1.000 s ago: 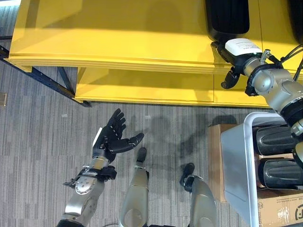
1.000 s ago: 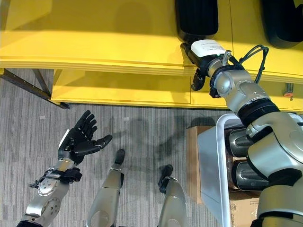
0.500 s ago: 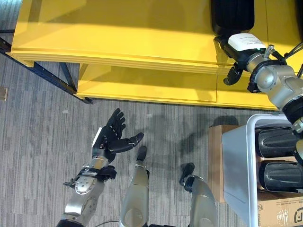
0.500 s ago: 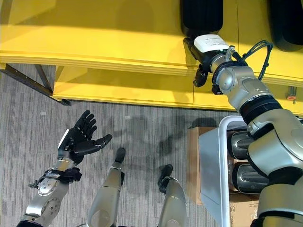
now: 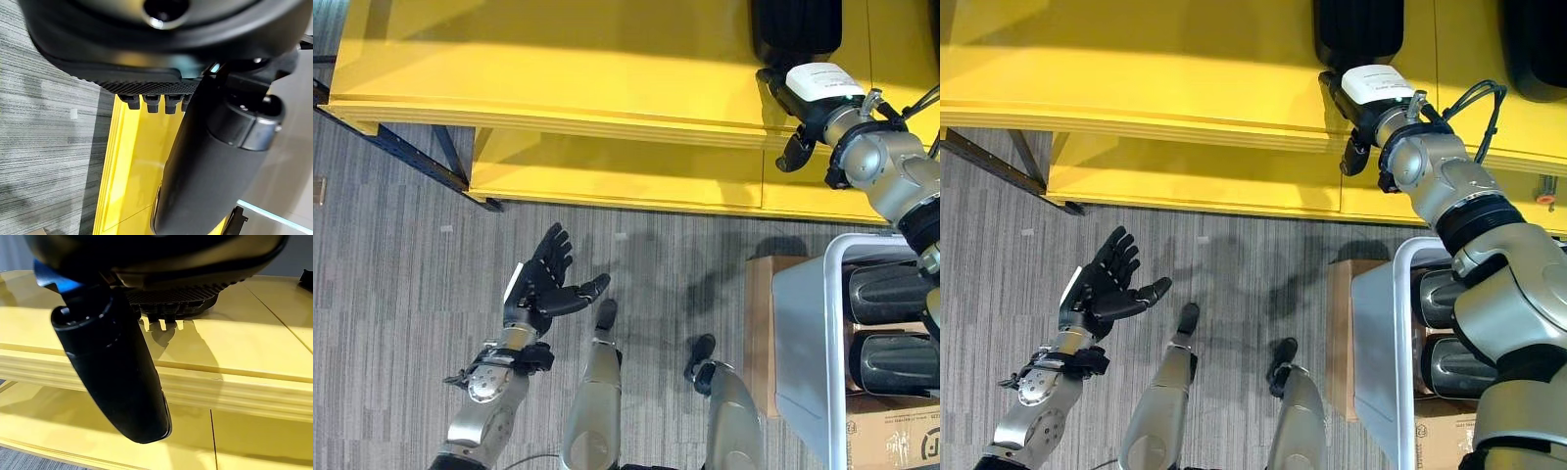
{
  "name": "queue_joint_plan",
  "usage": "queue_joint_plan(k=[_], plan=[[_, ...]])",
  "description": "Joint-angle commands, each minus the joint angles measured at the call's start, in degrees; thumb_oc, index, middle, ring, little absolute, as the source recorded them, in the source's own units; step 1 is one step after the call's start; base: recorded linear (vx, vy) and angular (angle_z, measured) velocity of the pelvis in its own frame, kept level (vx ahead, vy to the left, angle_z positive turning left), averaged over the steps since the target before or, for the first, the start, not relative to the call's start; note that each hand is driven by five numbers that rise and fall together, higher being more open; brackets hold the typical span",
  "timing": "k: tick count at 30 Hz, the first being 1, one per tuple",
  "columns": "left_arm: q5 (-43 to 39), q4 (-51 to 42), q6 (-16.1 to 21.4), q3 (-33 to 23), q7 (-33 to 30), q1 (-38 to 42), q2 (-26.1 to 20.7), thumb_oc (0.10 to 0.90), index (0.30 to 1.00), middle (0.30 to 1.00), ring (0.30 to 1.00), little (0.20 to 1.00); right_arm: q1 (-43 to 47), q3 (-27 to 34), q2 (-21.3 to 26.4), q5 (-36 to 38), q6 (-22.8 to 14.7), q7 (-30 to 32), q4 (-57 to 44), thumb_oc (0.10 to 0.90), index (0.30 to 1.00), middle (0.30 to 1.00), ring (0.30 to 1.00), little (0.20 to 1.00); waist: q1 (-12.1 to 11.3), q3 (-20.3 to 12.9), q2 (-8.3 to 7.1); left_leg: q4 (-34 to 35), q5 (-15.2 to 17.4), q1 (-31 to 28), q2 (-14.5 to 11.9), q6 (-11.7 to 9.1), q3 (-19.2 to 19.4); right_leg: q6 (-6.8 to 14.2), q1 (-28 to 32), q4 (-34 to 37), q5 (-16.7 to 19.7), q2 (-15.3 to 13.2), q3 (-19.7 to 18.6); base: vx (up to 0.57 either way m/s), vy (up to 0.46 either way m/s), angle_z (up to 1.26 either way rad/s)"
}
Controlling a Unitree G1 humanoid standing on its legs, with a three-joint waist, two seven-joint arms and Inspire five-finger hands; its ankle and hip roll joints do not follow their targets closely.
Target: Move parts from the plastic box to the shelf.
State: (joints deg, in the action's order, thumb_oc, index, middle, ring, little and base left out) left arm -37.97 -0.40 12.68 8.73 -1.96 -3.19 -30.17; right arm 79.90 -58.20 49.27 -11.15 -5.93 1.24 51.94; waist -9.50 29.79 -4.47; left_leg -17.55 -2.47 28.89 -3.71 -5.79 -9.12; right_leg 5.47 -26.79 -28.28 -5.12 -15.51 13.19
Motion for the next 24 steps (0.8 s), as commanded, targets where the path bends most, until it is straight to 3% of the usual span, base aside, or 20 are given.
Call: queue_joint_plan(k=[1,6,15,20,24], plan=[[-0.8,-7.1,6.0,-3.1,0.1,0.0,-1.3,0.9,1.0,1.0,1.0,1.0,10.1,1.4,4.7,2.0,-0.1,3.8,-1.9,0.9,1.0,1.0,1.0,1.0,-0.3,-0.9,-0.2,-6.2,6.7,-0.7,-5.6,-0.6,3.3,1.3,3.0,-0.7,0.7,-1.6,-2.1,0.0,0.0,0.0],[-0.7,-6.9,5.8,-3.0,0.1,0.1,-1.2,0.9,1.0,1.0,1.0,1.0,7.5,2.8,5.4,2.2,-0.1,3.3,-3.3,0.9,1.0,1.0,1.0,1.0,-0.1,-1.0,-0.33,-6.2,6.8,-0.7,-5.5,-0.5,3.3,1.4,3.0,-0.6,0.8,-1.7,-2.0,0.0,0.0,0.0],[0.1,-6.5,5.5,-3.6,-0.3,0.5,-0.8,0.9,1.0,1.0,1.0,1.0,-2.3,10.8,8.2,3.7,-0.5,3.0,-13.5,0.9,1.0,1.0,1.0,1.0,0.8,-1.0,-0.63,-6.8,7.2,-1.0,-5.7,-0.5,3.3,1.4,3.4,-0.7,0.7,-1.6,-2.3,0.0,0.0,0.0],[1.0,-6.5,5.3,-5.0,-0.6,0.6,-0.4,0.9,1.0,1.0,1.0,1.0,-13.2,21.7,13.1,6.6,-2.3,3.2,-28.6,0.9,1.0,1.0,1.0,1.0,2.2,-2.1,-1.47,-6.1,7.2,-2.1,-5.9,-0.6,3.3,1.6,4.9,0.7,1.1,-1.4,-2.0,0.0,0.0,0.0],[1.7,-6.9,5.0,-6.0,-0.4,-0.2,-0.3,0.9,1.0,1.0,1.0,1.0,-28.7,36.1,15.6,9.3,-4.2,2.6,-40.8,0.9,1.0,1.0,1.0,1.0,3.4,-4.0,-2.39,-3.6,6.4,-4.3,-6.1,-0.3,3.0,1.9,7.3,3.6,2.5,-1.1,-1.5,0.01,-0.005,0.0]])
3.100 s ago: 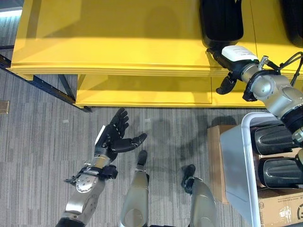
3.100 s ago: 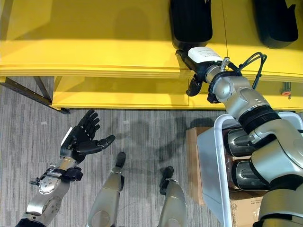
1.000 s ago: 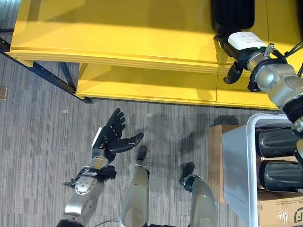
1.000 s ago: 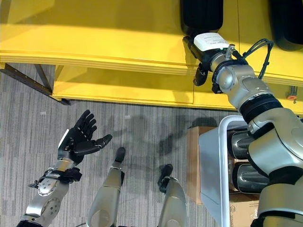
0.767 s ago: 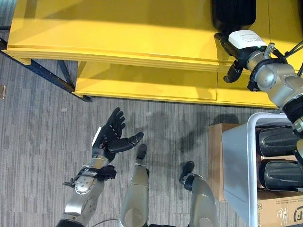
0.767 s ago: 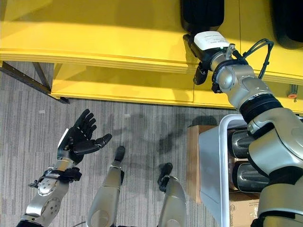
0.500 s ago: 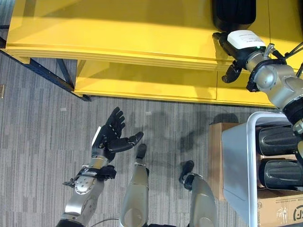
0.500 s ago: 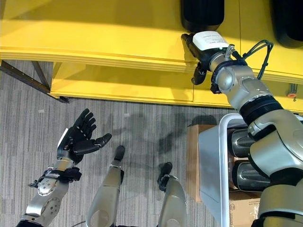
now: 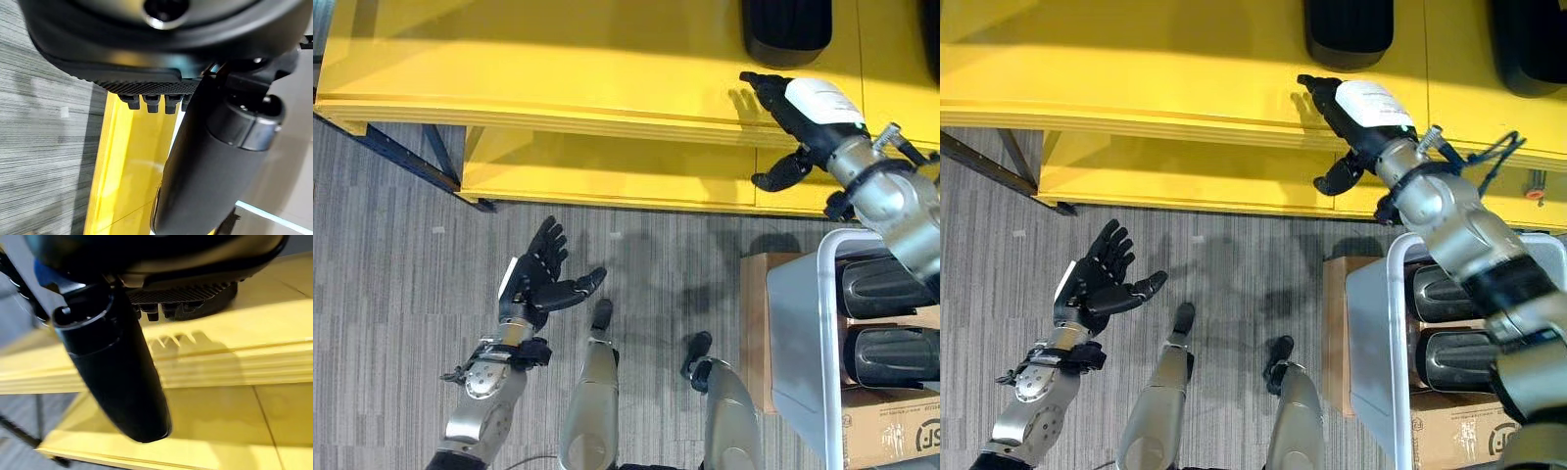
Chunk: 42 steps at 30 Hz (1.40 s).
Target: Move parts from the plastic box to the shelf.
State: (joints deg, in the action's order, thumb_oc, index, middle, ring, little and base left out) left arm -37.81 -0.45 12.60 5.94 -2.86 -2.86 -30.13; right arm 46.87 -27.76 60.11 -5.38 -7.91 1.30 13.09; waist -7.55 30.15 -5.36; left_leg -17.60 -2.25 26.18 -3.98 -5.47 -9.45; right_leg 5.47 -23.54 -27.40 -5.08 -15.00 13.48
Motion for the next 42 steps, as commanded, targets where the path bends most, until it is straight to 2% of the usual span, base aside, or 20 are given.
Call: queue_joint_plan(k=[1,2,3,4,5,6,10,11,12,13,22,27,28,29,30,31,33,35,40,42], plan=[[1.5,-6.8,5.1,-3.1,0.5,-0.5,-0.4,0.9,1.0,1.0,1.0,1.0,4.0,6.0,4.8,3.5,-2.2,2.5,-2.1,0.9,1.0,1.0,1.0,1.0,1.3,-4.4,-1.55,-3.4,6.1,-1.6,-5.8,-0.6,3.4,1.9,4.0,2.8,2.5,-1.6,-1.8,0.0,0.0,0.0],[1.6,-6.9,5.0,-3.6,0.8,-0.9,0.1,0.9,1.0,1.0,1.0,1.0,0.2,9.0,4.8,4.8,-3.2,2.5,-4.5,0.9,1.0,1.0,1.0,1.0,2.0,-4.9,-1.56,-3.0,6.4,-2.4,-5.9,-0.6,3.5,2.1,5.0,3.7,2.6,-1.6,-1.7,0.05,0.014,-0.01],[1.6,-7.2,4.8,-3.7,1.2,-1.5,0.2,0.9,1.0,1.0,1.0,1.0,-10.9,18.7,3.9,7.3,-4.8,1.7,-10.8,0.9,1.0,1.0,1.0,1.0,2.9,-6.5,-1.96,-0.8,5.6,-3.9,-5.9,-0.4,3.6,2.5,6.9,6.5,3.8,-1.6,-1.5,0.08,0.02,0.01],[1.5,-7.2,4.6,-3.6,1.7,-1.8,0.5,0.9,1.0,1.0,1.0,1.0,-16.0,23.2,2.8,8.6,-5.7,1.5,-13.5,0.9,1.0,1.0,1.0,1.0,3.4,-7.3,-2.09,0.5,5.2,-4.8,-5.8,-0.3,3.8,2.8,7.8,7.9,4.4,-1.6,-1.3,0.08,0.033,0.05],[1.5,-6.9,4.6,-3.9,2.0,-2.2,1.1,0.9,1.0,1.0,1.0,1.0,-20.8,26.8,0.1,10.6,-6.8,1.7,-15.4,0.9,1.0,1.0,1.0,1.0,4.3,-8.1,-2.04,1.4,5.3,-5.8,-5.9,-0.3,4.0,2.9,8.7,8.9,4.3,-1.6,-1.4,0.11,0.041,0.11],[1.6,-5.8,4.2,-3.5,2.7,-2.3,1.6,0.9,1.0,1.0,1.0,1.0,-30.2,33.6,-6.5,16.6,-7.6,1.2,-18.7,0.9,1.0,1.0,1.0,1.0,5.3,-10.0,-2.14,3.8,4.5,-7.5,-5.8,-0.1,4.4,3.3,10.6,12.3,5.4,-1.6,-1.3,0.08,0.04,0.13],[1.8,-4.8,3.7,-3.3,2.7,-2.6,2.1,0.9,1.0,1.0,1.0,1.0,-36.9,36.7,-13.6,23.3,-8.4,-0.7,-21.3,0.9,1.0,1.0,1.0,1.0,6.0,-12.1,-2.24,6.7,3.6,-9.4,-5.3,0.2,4.9,3.8,12.6,15.9,7.3,-1.8,-1.4,0.07,0.06,-0.09],[2.5,-3.7,3.1,-3.8,3.1,-3.3,3.9,0.9,1.0,1.0,1.0,1.0,-43.8,39.1,-21.9,26.9,-8.7,-1.7,-23.7,0.9,1.0,1.0,1.0,1.0,7.4,-15.0,-2.24,9.4,3.2,-12.3,-4.7,0.7,6.1,4.9,15.2,19.7,10.0,-2.4,-1.6,0.05,0.095,-0.16],[2.5,-3.7,3.1,-3.8,3.0,-3.3,3.9,0.9,1.0,1.0,1.0,1.0,-43.8,39.1,-21.9,26.9,-8.7,-1.7,-23.7,0.9,1.0,1.0,1.0,1.0,7.4,-15.1,-2.27,9.5,3.2,-12.3,-4.7,0.7,6.1,4.9,15.2,19.8,10.0,-2.4,-1.6,0.12,0.196,-0.07],[3.5,-2.3,3.0,-5.2,3.4,-4.1,5.6,0.9,1.0,1.0,1.0,1.0,-49.0,40.5,-28.2,30.9,-8.1,-4.2,-25.2,0.9,1.0,1.0,1.0,1.0,8.5,-17.4,-2.32,10.1,4.2,-14.8,-4.0,1.2,7.4,5.8,17.4,21.6,11.9,-3.2,-2.2,0.06,0.111,-0.06],[7.1,-0.5,3.4,-7.6,3.7,-5.2,7.0,0.9,1.0,1.0,1.0,1.0,-58.6,43.5,-37.6,33.2,-7.6,-6.5,-27.2,0.9,1.0,1.0,1.0,1.0,11.6,-19.8,-2.96,4.7,9.0,-14.9,-0.8,3.3,9.7,7.5,18.9,22.0,15.6,-6.4,-5.1,0.01,0.14,-0.12],[8.8,-0.1,4.4,-7.3,3.2,-3.8,5.9,0.9,1.0,1.0,1.0,1.0,-61.2,45.7,-41.9,34.6,-8.0,-6.2,-28.0,0.9,1.0,1.0,1.0,1.0,14.9,-19.5,-3.09,1.6,11.8,-13.2,1.4,5.9,13.1,8.1,15.9,22.8,26.2,-8.9,-9.0,-0.08,0.244,-0.14],[9.0,0.2,4.5,-7.0,2.8,-3.9,5.6,0.9,1.0,1.0,1.0,1.0,-60.1,44.7,-42.2,35.0,-8.4,-5.6,-27.8,0.9,1.0,1.0,1.0,1.0,15.6,-18.6,-2.5,2.0,12.2,-14.1,0.6,6.5,15.7,8.2,13.7,23.2,29.1,-8.4,-7.9,-0.1,0.209,-0.73],[9.0,0.2,4.5,-7.0,2.8,-3.8,5.6,0.9,1.0,1.0,1.0,1.0,-60.0,44.7,-42.2,35.0,-8.4,-5.6,-27.8,0.9,1.0,1.0,1.0,1.0,15.6,-18.7,-2.66,2.2,11.9,-14.0,0.8,6.5,15.8,8.2,13.5,23.3,29.3,-8.5,-8.1,-0.09,0.252,-1.04],[9.2,0.3,4.4,-7.0,2.5,-4.0,5.3,0.9,1.0,1.0,1.0,1.0,-59.6,44.1,-42.2,35.1,-8.6,-5.1,-27.5,0.9,1.0,1.0,1.0,1.0,15.2,-17.9,-2.21,2.7,12.0,-15.0,0.1,6.7,17.4,8.1,12.7,22.3,27.8,-8.1,-4.9,-0.08,0.229,-1.17],[9.7,0.3,4.4,-7.1,1.9,-3.6,5.2,0.9,1.0,1.0,1.0,1.0,-58.8,43.6,-42.0,35.3,-9.0,-4.5,-27.2,0.9,1.0,1.0,1.0,1.0,14.5,-17.1,-1.65,2.9,12.1,-15.7,-0.5,7.2,19.4,7.9,12.7,20.1,25.0,-8.2,-0.6,-0.02,0.361,-1.05],[9.7,0.6,4.0,-7.2,2.1,-3.7,5.6,0.9,1.0,1.0,1.0,1.0,-57.8,42.5,-41.3,35.9,-8.9,-4.4,-26.7,0.9,1.0,1.0,1.0,1.0,13.8,-16.2,-0.29,4.4,13.4,-18.8,-1.3,7.9,22.1,7.3,12.5,13.2,17.6,-6.7,2.5,0.0,0.317,-1.91],[9.3,0.3,3.8,-7.8,1.6,-4.3,5.7,0.9,1.0,1.0,1.0,1.0,-57.0,41.2,-41.0,35.9,-8.7,-4.0,-26.1,0.9,1.0,1.0,1.0,1.0,12.8,-16.0,-0.33,5.2,13.2,-20.1,-2.0,8.2,25.6,6.8,12.8,12.0,15.3,-6.8,5.8,-0.05,0.119,-1.28],[8.2,-0.5,3.3,-9.7,1.3,-6.0,6.1,0.9,1.0,1.0,1.0,1.0,-56.4,40.1,-40.8,35.7,-8.0,-3.3,-25.7,0.9,1.0,1.0,1.0,1.0,11.3,-15.9,-1.98,4.0,13.7,-21.8,-4.0,6.9,30.9,7.9,15.1,17.7,18.6,-7.5,7.8,0.0,-0.122,-0.97],[8.2,0.1,3.3,-10.0,1.1,-6.5,6.9,0.9,1.0,1.0,1.0,1.0,-56.7,40.2,-41.1,35.7,-7.5,-3.2,-25.3,0.9,1.0,1.0,1.0,1.0,11.5,-16.4,-2.58,3.9,13.6,-22.5,-4.8,6.1,32.0,7.7,16.9,20.3,17.5,-5.9,6.8,0.05,-0.175,-1.1]])
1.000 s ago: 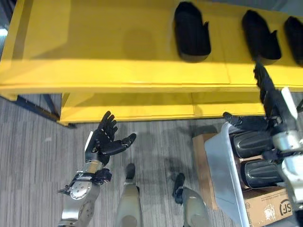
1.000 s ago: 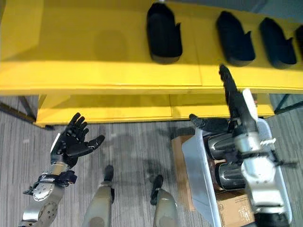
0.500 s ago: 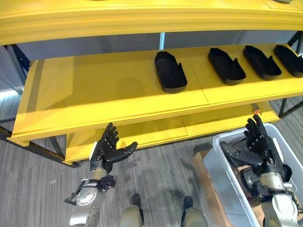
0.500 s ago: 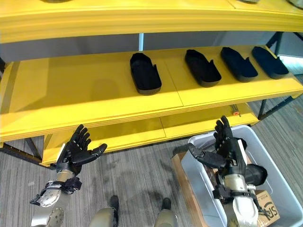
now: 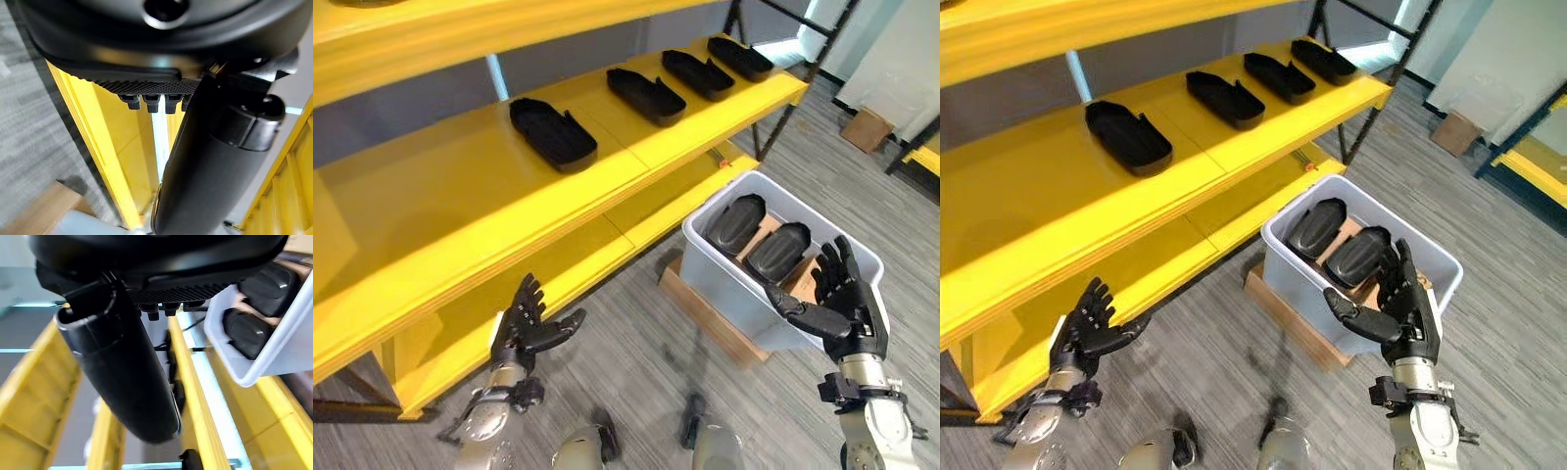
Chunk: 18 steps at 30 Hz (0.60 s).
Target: Move parts from the plastic box to the shelf.
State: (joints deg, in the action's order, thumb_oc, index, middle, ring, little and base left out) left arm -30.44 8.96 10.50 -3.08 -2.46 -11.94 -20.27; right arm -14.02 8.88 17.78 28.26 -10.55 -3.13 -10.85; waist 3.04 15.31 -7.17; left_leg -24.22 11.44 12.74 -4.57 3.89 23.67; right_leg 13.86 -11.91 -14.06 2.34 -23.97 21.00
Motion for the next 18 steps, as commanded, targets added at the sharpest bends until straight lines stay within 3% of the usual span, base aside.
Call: queue_joint_plan(k=[1,6,9,18], plan=[[0.5,-9.2,5.4,-1.2,0.6,2.0,-2.6,0.9,1.0,1.0,1.0,1.0,3.9,3.7,1.4,2.2,-4.8,1.4,-1.6,0.9,1.0,1.0,1.0,1.0,0.9,-1.9,-0.79,10.6,-0.5,-9.6,-4.9,-3.5,-0.2,-1.0,5.4,7.5,9.6,3.8,-1.2,0.05,-0.099,-0.1],[0.9,-9.3,5.4,-1.3,0.7,1.0,-1.5,0.9,1.0,1.0,1.0,1.0,3.0,4.8,1.9,2.0,-4.8,1.2,-2.0,0.9,1.0,1.0,1.0,1.0,1.9,-3.0,-0.17,12.2,-2.4,-11.1,-7.2,-5.1,0.8,-2.5,5.8,7.7,5.4,6.1,-2.2,0.06,-0.157,-0.3],[0.4,-9.6,5.8,-0.1,1.3,1.5,-1.2,0.9,1.0,1.0,1.0,1.0,3.7,5.3,2.9,1.6,-5.7,1.7,-2.5,0.9,1.0,1.0,1.0,1.0,3.2,-3.1,1.15,12.4,-3.5,-11.9,-9.5,-6.6,1.0,-3.8,5.4,6.5,1.8,7.6,-2.9,0.05,-0.168,0.17],[0.6,-10.2,6.3,3.1,2.0,5.0,-1.8,0.9,1.0,1.0,1.0,1.0,6.6,5.0,3.8,0.3,-7.5,3.5,-2.8,0.9,1.0,1.0,1.0,1.0,4.7,-2.4,4.05,14.0,-6.4,-13.1,-12.7,-8.7,1.2,-6.0,3.0,0.5,-3.3,10.1,-5.2,0.04,-0.13,-0.1]])
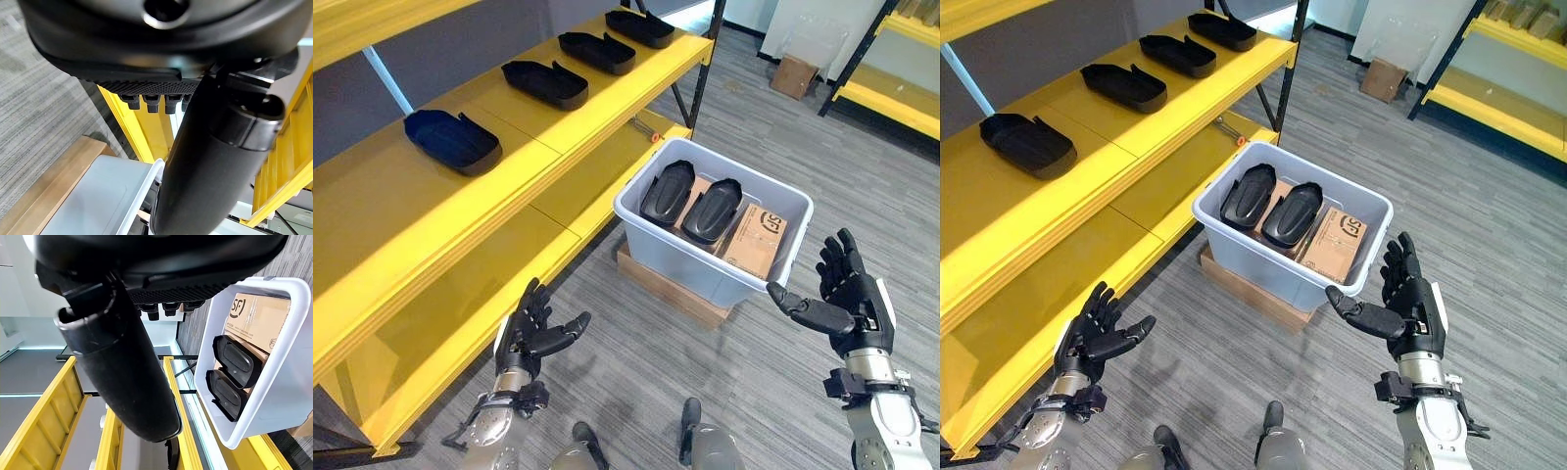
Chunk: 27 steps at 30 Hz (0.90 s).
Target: Move parts from the plastic box to the shelf.
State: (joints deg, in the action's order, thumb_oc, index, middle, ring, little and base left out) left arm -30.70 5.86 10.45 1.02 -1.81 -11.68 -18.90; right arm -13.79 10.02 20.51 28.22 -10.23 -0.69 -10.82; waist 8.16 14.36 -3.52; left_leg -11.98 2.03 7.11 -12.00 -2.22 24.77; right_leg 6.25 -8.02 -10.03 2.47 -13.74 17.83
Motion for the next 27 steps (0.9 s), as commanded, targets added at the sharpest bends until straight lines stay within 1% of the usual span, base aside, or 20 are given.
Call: queue_joint_plan(k=[1,4,6,7,8,9,10,11,12,13,14,15,16,17,19,20,21,22,24,27], plan=[[1.1,-7.0,6.6,-0.4,0.9,6.5,-3.3,0.9,1.0,1.0,1.0,1.0,6.8,3.8,1.1,-0.1,-8.3,1.6,-3.1,0.9,1.0,1.0,1.0,1.0,0.1,-1.5,0.94,2.1,1.9,-7.7,-6.1,-3.2,0.2,0.9,-1.5,-4.4,-4.5,0.9,-2.6,0.04,-0.138,-0.01],[1.0,-6.8,7.0,0.1,0.5,7.7,-3.1,0.9,1.0,1.0,1.0,1.0,7.1,3.8,1.4,-0.1,-8.8,1.8,-3.2,0.9,1.0,1.0,1.0,1.0,0.7,-1.4,1.42,2.2,0.9,-8.1,-7.2,-3.8,0.8,0.2,-2.3,-5.5,-5.7,2.2,-3.3,0.04,-0.15,-0.02],[0.9,-6.5,7.1,0.5,0.3,8.3,-2.7,0.9,1.0,1.0,1.0,1.0,7.1,3.6,1.3,0.1,-9.1,1.8,-3.5,0.9,1.0,1.0,1.0,1.0,0.9,-1.5,1.85,-0.3,0.0,-7.6,-8.8,-4.2,0.7,-1.1,-2.4,-5.8,-7.2,4.0,-4.3,0.04,-0.161,-0.06],[0.9,-6.5,7.1,0.5,0.3,8.3,-2.7,0.9,1.0,1.0,1.0,1.0,7.1,3.6,1.4,0.1,-9.1,1.8,-3.5,0.9,1.0,1.0,1.0,1.0,0.9,-1.5,1.9,-0.4,0.0,-7.5,-8.9,-4.3,0.7,-1.1,-2.4,-5.8,-7.3,4.1,-4.3,0.08,-0.289,-0.13],[0.7,-6.3,7.0,1.2,0.0,8.7,-2.4,0.9,1.0,1.0,1.0,1.0,7.4,3.0,1.5,0.3,-9.6,2.2,-3.9,0.9,1.0,1.0,1.0,1.0,0.5,-0.8,2.25,-8.9,-4.6,-5.4,-12.4,-5.4,-0.8,-3.6,-0.9,-5.1,-9.1,7.2,-5.3,0.1,-0.429,-0.26],[0.4,-6.6,6.9,1.4,-0.7,9.2,-2.3,0.9,1.0,1.0,1.0,1.0,7.9,1.2,2.3,0.1,-10.0,2.4,-3.8,0.9,1.0,1.0,1.0,1.0,-1.7,1.7,1.57,-18.0,-9.6,-2.1,-13.5,-5.1,-7.9,-6.2,0.7,-4.7,-10.0,10.0,-7.0,0.09,-0.432,-0.47],[0.4,-6.7,6.8,1.4,-0.7,9.2,-2.4,0.9,1.0,1.0,1.0,1.0,8.0,1.2,2.2,0.1,-10.0,2.4,-3.8,0.9,1.0,1.0,1.0,1.0,-1.5,2.0,1.71,-18.6,-9.5,-1.7,-13.8,-5.3,-8.4,-6.3,0.8,-4.7,-10.1,10.2,-6.8,0.05,-0.261,-0.81],[0.0,-6.9,6.7,1.5,-0.9,9.5,-2.1,0.9,1.0,1.0,1.0,1.0,8.3,0.5,2.5,-0.1,-10.0,2.7,-3.9,0.9,1.0,1.0,1.0,1.0,-1.9,2.7,1.38,-21.1,-8.7,-0.2,-12.7,-4.6,-10.3,-6.9,1.6,-4.2,-10.8,10.6,-7.1,-0.03,-0.033,-1.08],[0.4,-7.0,6.4,1.5,-1.7,9.6,-1.7,0.9,1.0,1.0,1.0,1.0,9.3,-0.5,2.6,-1.0,-9.7,3.6,-3.8,0.9,1.0,1.0,1.0,1.0,-3.9,4.3,0.43,-20.4,-6.0,7.1,-4.7,-2.2,-14.8,-7.0,2.6,-1.9,-9.5,10.0,-8.5,0.01,0.005,-0.77],[0.2,-7.0,6.5,1.2,-2.0,9.4,-1.4,0.9,1.0,1.0,1.0,1.0,10.0,-1.1,2.8,-1.2,-9.7,3.8,-3.6,0.9,1.0,1.0,1.0,1.0,-4.7,4.8,0.37,-16.0,-5.0,9.8,-1.9,-1.6,-17.0,-6.4,2.9,-1.6,-9.3,10.2,-9.5,0.04,0.047,-0.37],[0.0,-7.1,6.7,1.2,-2.1,9.2,-1.2,0.9,1.0,1.0,1.0,1.0,10.2,-1.4,3.0,-1.0,-9.8,3.7,-3.4,0.9,1.0,1.0,1.0,1.0,-5.1,5.1,0.24,-13.1,-6.4,10.7,-2.9,-1.8,-17.5,-6.2,3.2,-1.6,-9.5,10.6,-10.1,0.15,0.066,-0.16],[0.1,-7.2,6.9,1.1,-2.3,8.8,-1.0,0.9,1.0,1.0,1.0,1.0,10.2,-1.4,2.9,-1.0,-10.1,3.9,-3.0,0.9,1.0,1.0,1.0,1.0,-5.4,5.2,0.44,-7.9,-9.2,12.5,-4.0,-2.6,-16.8,-6.0,3.7,-1.4,-10.1,10.9,-10.1,0.29,0.173,-1.16],[0.5,-7.3,7.3,0.9,-2.9,8.5,-0.7,0.9,1.0,1.0,1.0,1.0,11.0,-2.0,3.5,-2.3,-10.1,4.5,-2.3,0.9,1.0,1.0,1.0,1.0,-7.0,6.0,1.55,3.6,-15.3,13.8,-2.0,-3.9,-19.1,-5.6,4.1,-1.9,-10.3,11.5,-10.8,0.23,0.169,-1.2],[0.5,-7.3,7.3,0.9,-2.9,8.5,-0.7,0.9,1.0,1.0,1.0,1.0,11.1,-2.0,3.5,-2.3,-10.1,4.6,-2.3,0.9,1.0,1.0,1.0,1.0,-7.1,5.9,1.64,4.2,-15.8,13.7,-2.0,-3.9,-19.0,-5.7,4.0,-1.8,-10.1,11.6,-10.8,0.24,0.201,-1.11],[1.0,-6.9,7.8,0.8,-3.5,8.5,-0.3,0.9,1.0,1.0,1.0,1.0,12.1,-3.1,3.7,-3.7,-10.3,5.0,-1.7,0.9,1.0,1.0,1.0,1.0,-8.6,6.2,2.06,12.4,-17.1,14.3,-0.3,-4.8,-23.5,-5.2,4.8,-2.6,-11.4,12.1,-12.6,0.16,0.131,-0.42],[1.0,-6.9,7.8,0.8,-3.5,8.6,-0.2,0.9,1.0,1.0,1.0,1.0,12.1,-3.1,3.8,-3.8,-10.3,5.0,-1.7,0.9,1.0,1.0,1.0,1.0,-8.6,6.2,2.2,12.8,-17.4,14.3,-0.4,-4.8,-23.5,-5.3,4.6,-2.6,-11.2,12.3,-12.6,0.28,0.246,-0.74],[0.9,-6.6,8.1,0.6,-3.7,8.4,0.5,0.9,1.0,1.0,1.0,1.0,13.2,-3.8,3.7,-4.0,-10.3,4.8,-1.5,0.9,1.0,1.0,1.0,1.0,-9.2,6.1,2.78,14.5,-17.8,14.0,0.0,-5.6,-26.7,-4.8,5.5,-3.4,-12.5,12.9,-14.9,0.26,0.263,-0.87],[0.0,-6.6,8.2,0.5,-3.3,7.7,0.9,0.9,1.0,1.0,1.0,1.0,13.2,-4.5,3.3,-3.7,-10.2,4.1,-1.8,0.9,1.0,1.0,1.0,1.0,-9.2,5.9,2.81,14.8,-16.4,12.1,-0.6,-4.6,-26.6,-4.5,5.7,-4.4,-13.9,13.0,-16.1,0.32,0.355,-0.47],[0.2,-7.0,8.2,0.7,-3.3,7.5,1.1,0.9,1.0,1.0,1.0,1.0,13.2,-4.6,2.7,-3.8,-10.2,3.7,-2.0,0.9,1.0,1.0,1.0,1.0,-9.6,5.5,3.31,15.0,-18.0,10.5,-0.7,-5.1,-28.1,-4.5,6.0,-4.1,-13.8,13.2,-17.6,0.17,0.269,-0.98],[0.1,-7.1,8.5,1.3,-3.4,9.0,0.0,0.9,1.0,1.0,1.0,1.0,12.4,-4.3,1.8,-3.6,-9.8,4.1,-1.9,0.9,1.0,1.0,1.0,1.0,-8.9,5.4,2.2,9.2,-15.3,11.6,0.5,-4.3,-26.6,-3.5,7.5,-2.9,-14.1,10.6,-18.2,0.15,0.211,-1.0]])
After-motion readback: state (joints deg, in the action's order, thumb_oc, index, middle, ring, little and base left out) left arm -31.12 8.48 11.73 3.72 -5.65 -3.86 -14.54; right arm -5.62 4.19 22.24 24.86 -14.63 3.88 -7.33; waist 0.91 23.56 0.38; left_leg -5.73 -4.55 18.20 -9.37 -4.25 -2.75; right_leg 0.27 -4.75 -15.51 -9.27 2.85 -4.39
